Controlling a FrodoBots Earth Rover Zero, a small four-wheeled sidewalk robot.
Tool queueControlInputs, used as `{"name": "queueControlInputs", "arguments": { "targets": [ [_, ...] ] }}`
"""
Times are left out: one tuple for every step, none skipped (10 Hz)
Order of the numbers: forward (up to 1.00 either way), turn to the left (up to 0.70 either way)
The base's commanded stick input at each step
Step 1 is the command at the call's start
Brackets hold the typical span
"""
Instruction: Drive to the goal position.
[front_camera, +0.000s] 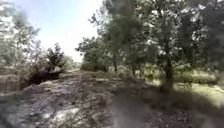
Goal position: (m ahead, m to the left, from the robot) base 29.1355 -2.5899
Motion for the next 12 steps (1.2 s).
{"name": "queueControlInputs", "arguments": {
  "targets": [
    [0.7, 0.35],
    [0.7, 0.35],
    [0.7, 0.35],
    [0.7, 0.35],
    [0.7, 0.12],
    [0.7, 0.0],
    [0.7, 0.0],
    [0.7, 0.0],
    [0.7, 0.0],
    [0.7, -0.12],
    [0.7, -0.33],
    [0.7, -0.35]
  ]
}}
